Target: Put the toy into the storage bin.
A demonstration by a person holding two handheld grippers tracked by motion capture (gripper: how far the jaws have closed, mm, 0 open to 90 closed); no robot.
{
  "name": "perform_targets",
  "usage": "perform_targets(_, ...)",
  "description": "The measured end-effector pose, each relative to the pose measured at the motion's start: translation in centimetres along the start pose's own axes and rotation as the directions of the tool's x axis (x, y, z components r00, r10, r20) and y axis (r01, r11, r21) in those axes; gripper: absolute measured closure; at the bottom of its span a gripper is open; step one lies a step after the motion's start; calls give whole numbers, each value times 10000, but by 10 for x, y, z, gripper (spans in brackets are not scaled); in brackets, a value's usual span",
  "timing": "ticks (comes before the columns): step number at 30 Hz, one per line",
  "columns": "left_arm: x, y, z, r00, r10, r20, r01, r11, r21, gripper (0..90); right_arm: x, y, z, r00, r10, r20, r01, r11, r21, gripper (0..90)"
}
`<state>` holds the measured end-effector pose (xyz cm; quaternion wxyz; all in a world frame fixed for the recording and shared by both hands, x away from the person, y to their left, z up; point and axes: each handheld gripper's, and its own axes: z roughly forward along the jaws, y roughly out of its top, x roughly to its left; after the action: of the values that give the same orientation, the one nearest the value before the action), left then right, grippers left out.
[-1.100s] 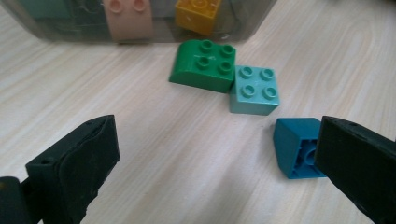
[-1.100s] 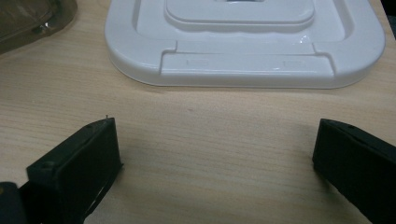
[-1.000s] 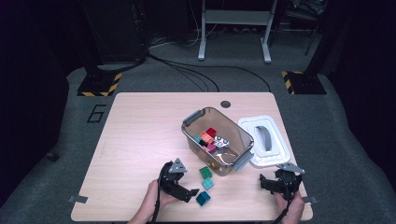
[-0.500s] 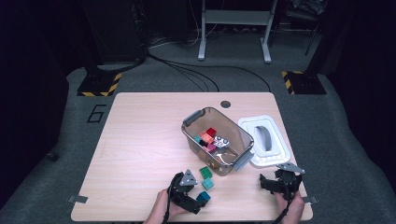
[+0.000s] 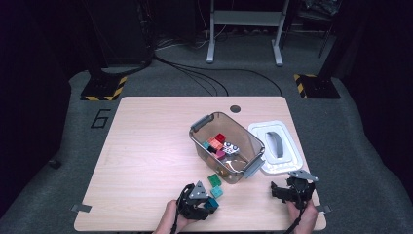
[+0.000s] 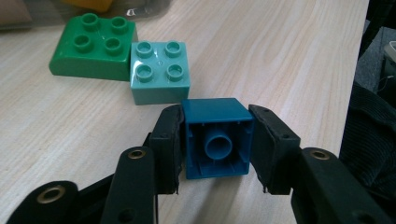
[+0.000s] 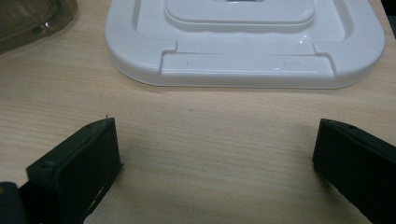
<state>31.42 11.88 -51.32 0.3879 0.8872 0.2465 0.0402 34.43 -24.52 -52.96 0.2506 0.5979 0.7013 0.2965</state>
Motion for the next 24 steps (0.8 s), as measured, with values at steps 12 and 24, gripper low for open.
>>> perform_targets(12, 11, -2, -22, 9998, -41, -194, 39, 9999, -97, 592, 0, 0, 0, 10000, -3, 4, 3, 10000, -1, 0)
perform_targets(24, 41, -3, -41, 9965, -464, -691, 436, 9982, -419, 592, 0, 0, 0, 10000, -1, 7, 1, 10000, -4, 0)
